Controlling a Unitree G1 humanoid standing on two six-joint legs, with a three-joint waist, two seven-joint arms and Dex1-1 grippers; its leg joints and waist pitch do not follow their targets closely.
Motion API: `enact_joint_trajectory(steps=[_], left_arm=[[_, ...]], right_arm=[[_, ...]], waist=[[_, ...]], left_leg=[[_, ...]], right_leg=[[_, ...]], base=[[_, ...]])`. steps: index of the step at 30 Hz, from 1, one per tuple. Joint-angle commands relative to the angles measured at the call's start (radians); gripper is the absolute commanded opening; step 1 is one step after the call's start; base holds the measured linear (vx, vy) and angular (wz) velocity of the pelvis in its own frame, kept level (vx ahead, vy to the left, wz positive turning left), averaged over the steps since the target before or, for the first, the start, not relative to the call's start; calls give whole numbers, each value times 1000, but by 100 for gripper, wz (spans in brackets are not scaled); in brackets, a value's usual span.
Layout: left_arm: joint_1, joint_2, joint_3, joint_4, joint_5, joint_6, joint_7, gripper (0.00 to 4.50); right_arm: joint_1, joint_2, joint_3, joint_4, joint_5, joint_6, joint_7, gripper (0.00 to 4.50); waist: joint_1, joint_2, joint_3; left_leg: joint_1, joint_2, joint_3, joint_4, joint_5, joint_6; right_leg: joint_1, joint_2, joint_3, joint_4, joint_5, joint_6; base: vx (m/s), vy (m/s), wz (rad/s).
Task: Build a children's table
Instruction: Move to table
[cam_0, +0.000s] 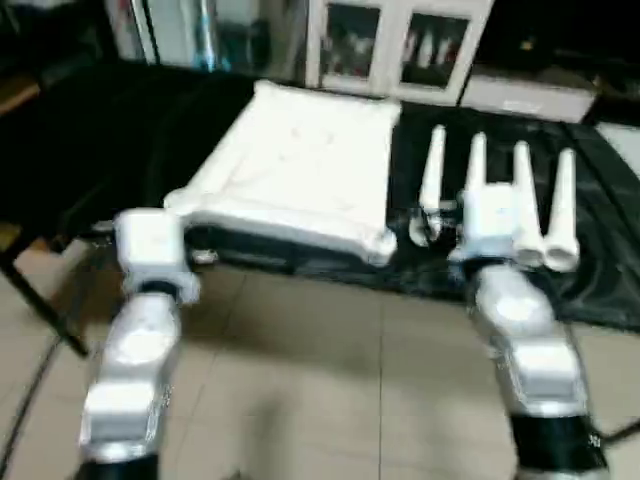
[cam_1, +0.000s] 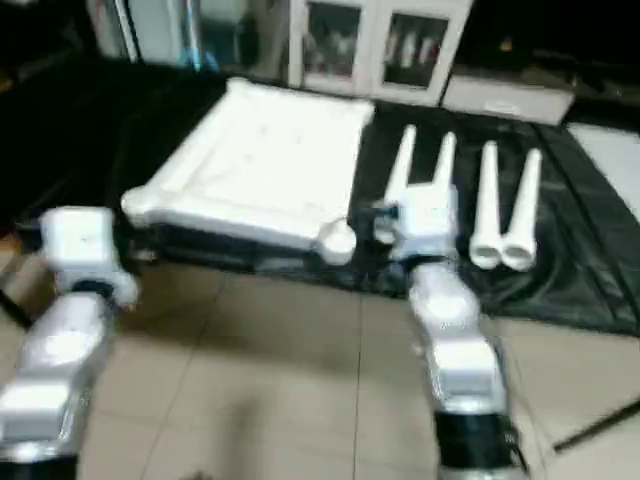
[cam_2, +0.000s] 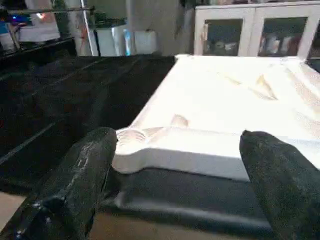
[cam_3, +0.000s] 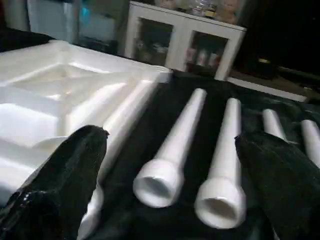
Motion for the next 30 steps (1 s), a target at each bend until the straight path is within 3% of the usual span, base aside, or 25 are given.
enact_joint_trajectory(steps=[1, 2, 3, 4, 5, 7, 8, 9, 10, 11, 12, 13, 15, 16, 17, 18, 19, 22, 23, 24, 25, 26, 27, 29, 30], left_arm=[[-7, 17, 21, 1, 4, 7, 1, 441], [-9, 19, 21, 2, 4, 7, 0, 441], [-11, 20, 19, 6, 4, 7, -1, 441], [-13, 20, 20, 7, 5, 7, -3, 441], [-15, 20, 20, 10, 5, 7, -5, 441], [-16, 19, 20, 11, 6, 7, -6, 441], [-17, 19, 20, 12, 6, 7, -7, 441], [-19, 18, 17, 15, 7, 6, -6, 441], [-20, 18, 15, 17, 8, 5, -6, 441], [-21, 17, 13, 18, 8, 4, -5, 441], [-21, 17, 13, 18, 8, 4, -5, 441], [-21, 17, 11, 19, 7, 4, -4, 441], [-21, 17, 11, 21, 4, 4, -6, 441], [-21, 15, 12, 22, 0, 6, -10, 441], [-21, 15, 12, 22, 0, 6, -10, 441], [-23, 15, 14, 24, -3, 7, -12, 441], [-23, 9, 16, 23, -15, 14, -18, 441], [-23, 1, 15, 22, -22, 22, -21, 441], [-25, 4, 12, 25, -17, 22, -16, 441], [-26, 6, 11, 27, -15, 23, -14, 441], [-30, 9, 12, 31, -14, 22, -11, 441], [-33, 10, 13, 34, -14, 21, -10, 441], [-37, 12, 15, 37, -15, 18, -11, 441], [-41, 12, 18, 39, -14, 17, -15, 441], [-42, 11, 18, 39, -14, 17, -15, 441]], right_arm=[[-19, 17, 20, -14, -6, 7, 1, 450], [-20, 18, 21, -16, -9, 9, -1, 450], [-21, 18, 22, -17, -11, 11, -2, 450], [-21, 18, 23, -18, -11, 12, -4, 450], [-20, 17, 25, -19, -11, 14, -5, 450], [-20, 16, 26, -20, -11, 15, -6, 450], [-19, 14, 28, -21, -10, 16, -7, 450], [-19, 13, 27, -21, -9, 16, -7, 450], [-19, 12, 26, -21, -9, 17, -7, 450], [-18, 11, 25, -22, -9, 17, -7, 450], [-18, 11, 25, -22, -9, 17, -7, 450], [-17, 12, 23, -22, -10, 18, -5, 450], [-15, 16, 16, -25, -6, 21, -3, 450], [-13, 18, 15, -26, -3, 24, -4, 450], [-13, 18, 15, -26, -3, 24, -4, 450], [-13, 19, 15, -25, -2, 25, -4, 450], [-11, 20, 15, -27, 1, 32, -7, 450], [-7, 18, 16, -30, 4, 44, -11, 450], [-5, 19, 16, -32, 3, 44, -12, 450], [-5, 20, 16, -32, 3, 43, -12, 450], [-5, 21, 15, -34, 0, 42, -12, 450], [-5, 20, 16, -35, -3, 41, -12, 450], [-5, 16, 20, -35, -10, 45, -8, 450], [-3, 10, 29, -36, -17, 48, -1, 450], [-3, 9, 30, -36, -17, 48, -1, 450]], waist=[[23, 16, -52], [2, 42, -53], [-39, 70, -82], [-67, 61, -96], [-58, 45, -88], [-57, 33, -82], [-59, 8, -71], [-48, -49, -70], [-18, -54, -55], [-3, -47, -64], [-1, -34, -59], [-1, -25, -52], [-22, 23, -43], [-52, 57, -35], [-81, 70, -36], [-98, 68, -61], [-94, 82, -56], [-73, 36, -34], [-62, -10, -37], [-40, -8, -32], [8, -31, -36], [33, -43, -54], [11, -35, -66], [-2, -17, -68], [-1, 19, -66]], left_leg=[[-51, 28, 5, -69, 124, 66], [-1, 52, -13, -127, 102, 62], [145, 119, -97, -131, 97, 169], [194, 148, -147, -127, 148, 274], [178, 172, -162, -112, 288, 446], [150, 151, -132, -123, 294, 468], [117, 92, -76, -121, 201, 414], [38, -26, 6, -72, -10, 282], [9, -54, 21, -23, -104, 220], [-43, -33, -12, 60, -73, 124], [-62, -19, -25, 70, -3, 47], [-69, -6, -31, 67, 9, 23], [-32, 37, -21, -61, 36, 3], [18, 71, -46, -131, -141, -2], [53, 105, -93, -158, -246, -6], [132, 145, -143, -169, -377, 41], [172, 185, -85, -164, -380, 22], [138, 184, 11, -206, -380, -66], [152, 93, 106, -151, -451, -78], [134, 26, 137, -88, -452, -87], [58, -20, 82, 43, -286, -37], [-31, 2, 24, 70, -142, 15], [-80, -12, -8, 86, 9, 13], [-96, -15, -23, 48, 158, -1], [-79, 2, -24, -37, 273, 13]], right_leg=[[81, -98, 62, -132, -237, -183], [46, -34, 4, -104, -155, -153], [-61, -3, -35, 0, -87, -110], [-118, -8, -38, 49, -87, -61], [-174, -38, -17, 109, -63, 64], [-186, -49, -5, 112, 3, 84], [-165, -57, 14, 42, 103, 34], [-53, -79, 79, -56, 124, -6], [-19, -138, 131, -123, -130, -23], [52, -208, 183, -129, -330, -125], [52, -193, 164, -125, -320, -200], [52, -193, 161, -128, -289, -251], [23, -100, 52, -125, -310, -276], [-14, -26, -9, -81, -290, -202], [-48, 4, -26, -18, -239, -166], [-96, -14, -26, 49, -106, -106], [-145, -32, -20, 62, -42, -50], [-136, -56, -34, 63, 64, -35], [-123, -69, 18, -43, -37, -142], [-95, -73, 84, -96, -218, -200], [27, -175, 238, -157, -448, -307], [97, -230, 225, -136, -379, -311], [98, -184, 200, -92, -120, -292], [79, -136, 137, -74, 250, -353], [37, -78, 67, -74, 252, -321]], base=[[144, 28, 0], [144, 28, 0], [212, 44, -1], [199, 2, 1], [199, 2, 1], [103, -21, -8], [92, -31, -7], [66, -56, 9], [79, -63, 6], [79, -63, 6], [105, -36, -4], [99, 8, -2], [98, 34, -1], [115, 106, -1], [115, 106, -1], [132, 91, -1], [135, 49, -10], [124, 11, -39], [121, -35, -63], [202, -62, -56], [202, -47, -46], [202, -47, -46], [156, -38, -26], [151, -20, -8], [141, 19, -3]])
